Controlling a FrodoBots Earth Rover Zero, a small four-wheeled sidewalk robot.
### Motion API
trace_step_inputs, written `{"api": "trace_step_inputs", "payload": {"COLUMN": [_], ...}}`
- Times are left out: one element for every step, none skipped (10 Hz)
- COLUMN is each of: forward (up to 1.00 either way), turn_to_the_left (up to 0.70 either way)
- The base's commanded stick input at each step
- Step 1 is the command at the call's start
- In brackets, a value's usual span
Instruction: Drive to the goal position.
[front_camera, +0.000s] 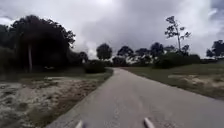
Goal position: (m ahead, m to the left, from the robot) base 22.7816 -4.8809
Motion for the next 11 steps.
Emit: {"api": "trace_step_inputs", "payload": {"forward": [0.85, 0.85, 0.85, 0.85, 0.85, 0.85, 0.85, 0.85, 0.85, 0.85, 0.85], "turn_to_the_left": [-0.30, -0.16, 0.00, 0.00, 0.00, 0.00, 0.00, 0.00, 0.00, 0.00, 0.00]}}
